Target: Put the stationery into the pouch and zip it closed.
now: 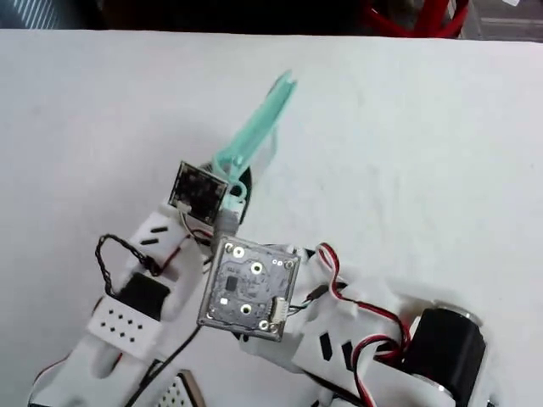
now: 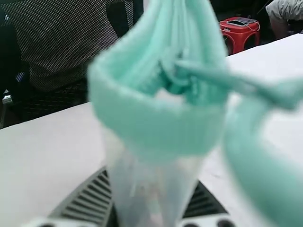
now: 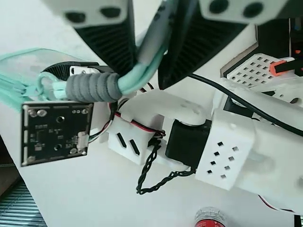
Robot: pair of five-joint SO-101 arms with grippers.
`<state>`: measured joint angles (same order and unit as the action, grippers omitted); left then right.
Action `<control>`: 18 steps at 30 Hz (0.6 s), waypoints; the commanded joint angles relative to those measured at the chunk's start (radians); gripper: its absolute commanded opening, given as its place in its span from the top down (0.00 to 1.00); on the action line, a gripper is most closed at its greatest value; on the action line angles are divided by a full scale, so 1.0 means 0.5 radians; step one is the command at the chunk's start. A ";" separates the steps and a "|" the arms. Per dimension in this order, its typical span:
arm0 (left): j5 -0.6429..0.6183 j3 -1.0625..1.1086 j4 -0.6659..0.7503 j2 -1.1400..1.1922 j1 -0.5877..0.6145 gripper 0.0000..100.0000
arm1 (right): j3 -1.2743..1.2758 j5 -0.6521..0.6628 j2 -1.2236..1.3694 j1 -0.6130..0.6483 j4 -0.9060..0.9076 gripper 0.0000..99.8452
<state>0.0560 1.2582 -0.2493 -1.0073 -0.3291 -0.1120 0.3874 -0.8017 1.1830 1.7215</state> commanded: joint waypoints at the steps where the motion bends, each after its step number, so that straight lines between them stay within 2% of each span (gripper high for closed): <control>1: -0.034 -0.086 0.037 0.029 0.109 0.98 | -0.043 0.089 -0.032 0.152 0.011 0.98; 7: -0.058 -0.098 0.040 0.011 0.235 0.98 | 0.347 0.227 -0.029 0.146 0.005 0.98; 10: -0.215 -0.107 0.095 0.011 0.345 0.98 | 0.494 0.362 -0.029 0.103 0.005 0.98; 13: -0.325 -0.120 0.132 0.011 0.477 0.97 | 0.549 0.399 -0.029 0.020 0.005 0.98; 18: -0.341 -0.120 0.138 0.014 0.499 0.97 | 0.540 0.402 -0.032 0.044 0.005 0.98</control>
<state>-0.0913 1.2582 -0.2156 -0.9874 -0.1297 0.1611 0.5808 -0.8109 1.1907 1.7169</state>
